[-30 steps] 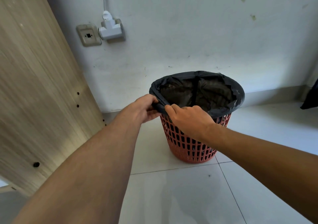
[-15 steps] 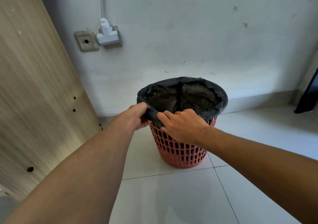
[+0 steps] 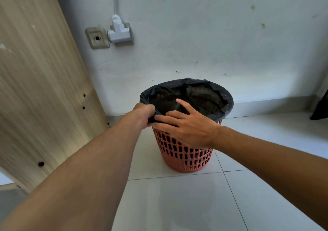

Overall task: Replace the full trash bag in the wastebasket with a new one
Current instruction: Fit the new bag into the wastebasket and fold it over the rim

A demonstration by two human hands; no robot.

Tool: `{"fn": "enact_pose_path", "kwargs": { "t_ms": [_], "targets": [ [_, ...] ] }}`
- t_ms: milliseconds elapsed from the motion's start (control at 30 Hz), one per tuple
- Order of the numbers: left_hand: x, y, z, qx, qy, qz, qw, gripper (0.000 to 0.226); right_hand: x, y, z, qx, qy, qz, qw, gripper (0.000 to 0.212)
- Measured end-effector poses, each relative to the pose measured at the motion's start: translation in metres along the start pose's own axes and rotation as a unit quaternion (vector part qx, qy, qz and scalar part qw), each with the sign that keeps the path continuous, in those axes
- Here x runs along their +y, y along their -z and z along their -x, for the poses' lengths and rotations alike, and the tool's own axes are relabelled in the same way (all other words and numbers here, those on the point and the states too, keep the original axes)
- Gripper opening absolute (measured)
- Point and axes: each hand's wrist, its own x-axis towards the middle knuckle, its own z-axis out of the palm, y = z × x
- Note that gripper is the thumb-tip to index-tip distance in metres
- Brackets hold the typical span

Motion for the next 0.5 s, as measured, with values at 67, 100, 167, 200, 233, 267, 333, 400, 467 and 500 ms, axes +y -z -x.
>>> {"fn": "enact_pose_path", "kwargs": {
  "t_ms": [67,100,167,200,233,267,333,400,467,500],
  "targets": [
    [-0.008,0.012,-0.008,0.029,-0.009,-0.030,0.999,0.026,0.004,0.009,-0.004,0.038,-0.043,-0.019,0.998,0.053],
    [-0.012,0.019,-0.012,0.047,-0.008,-0.044,0.998,0.026,0.007,0.015,-0.007,0.050,-0.100,-0.040,0.993,0.055],
    [-0.018,0.033,-0.017,0.078,-0.001,-0.069,0.995,0.028,0.018,0.022,-0.013,0.072,-0.249,-0.094,0.961,0.056],
    [-0.020,0.038,-0.018,0.092,0.002,-0.088,0.992,0.031,0.025,0.022,-0.014,0.063,-0.328,-0.124,0.935,0.055],
    [-0.020,0.043,-0.018,0.110,0.003,-0.114,0.987,0.036,0.032,0.020,-0.015,0.040,-0.399,-0.152,0.903,0.054],
    [-0.020,0.046,-0.017,0.124,0.000,-0.144,0.982,0.041,0.039,0.016,-0.015,0.006,-0.462,-0.173,0.870,0.056],
    [-0.019,0.051,-0.013,0.140,-0.005,-0.194,0.971,0.048,0.047,0.005,-0.012,-0.079,-0.551,-0.221,0.801,0.064],
    [-0.022,0.053,-0.012,0.141,-0.017,-0.219,0.965,0.048,0.049,-0.006,-0.010,-0.120,-0.580,-0.280,0.756,0.068],
    [-0.028,0.052,-0.013,0.140,-0.028,-0.238,0.961,0.046,0.047,-0.014,-0.010,-0.118,-0.574,-0.304,0.751,0.068],
    [-0.031,0.051,-0.014,0.141,-0.039,-0.248,0.958,0.046,0.047,-0.016,-0.009,-0.113,-0.571,-0.305,0.753,0.067]
  ]
}}
